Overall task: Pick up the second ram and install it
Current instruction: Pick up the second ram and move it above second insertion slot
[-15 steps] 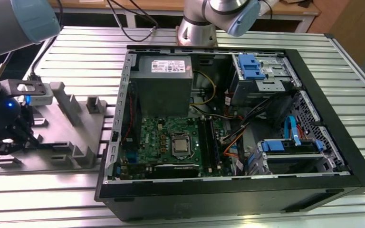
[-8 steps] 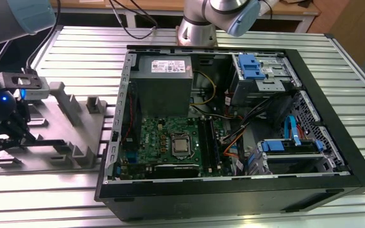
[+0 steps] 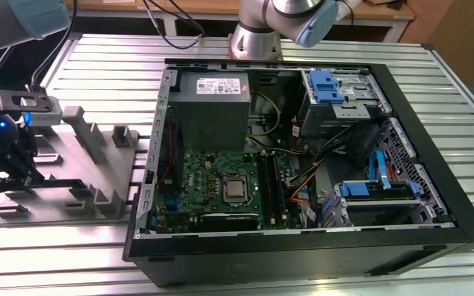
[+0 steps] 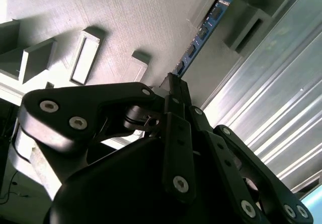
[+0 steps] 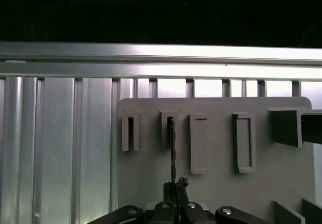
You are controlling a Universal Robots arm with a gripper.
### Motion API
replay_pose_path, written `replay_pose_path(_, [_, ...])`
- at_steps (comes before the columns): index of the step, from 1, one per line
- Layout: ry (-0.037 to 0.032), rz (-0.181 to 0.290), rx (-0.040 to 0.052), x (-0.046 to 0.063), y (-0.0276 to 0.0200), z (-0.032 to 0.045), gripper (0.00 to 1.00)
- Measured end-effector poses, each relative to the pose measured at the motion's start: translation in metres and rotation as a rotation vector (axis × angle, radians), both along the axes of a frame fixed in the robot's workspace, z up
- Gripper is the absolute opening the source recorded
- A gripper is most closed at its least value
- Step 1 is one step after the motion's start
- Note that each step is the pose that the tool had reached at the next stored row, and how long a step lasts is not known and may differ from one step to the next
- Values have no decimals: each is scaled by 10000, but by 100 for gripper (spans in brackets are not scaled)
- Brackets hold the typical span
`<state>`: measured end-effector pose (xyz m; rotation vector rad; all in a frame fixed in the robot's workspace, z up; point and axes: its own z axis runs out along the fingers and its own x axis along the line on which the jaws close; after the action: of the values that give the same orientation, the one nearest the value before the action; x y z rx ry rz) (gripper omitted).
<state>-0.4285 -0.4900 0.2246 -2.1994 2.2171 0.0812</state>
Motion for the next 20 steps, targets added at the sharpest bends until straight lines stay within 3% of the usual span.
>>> replay_pose_path(8, [2,4,-1,0,0,34,8])
replay_pose_path(15, [2,7,-1,0,0,158,8])
replay_pose_path(20, [2,7,-1,-1,0,290,8])
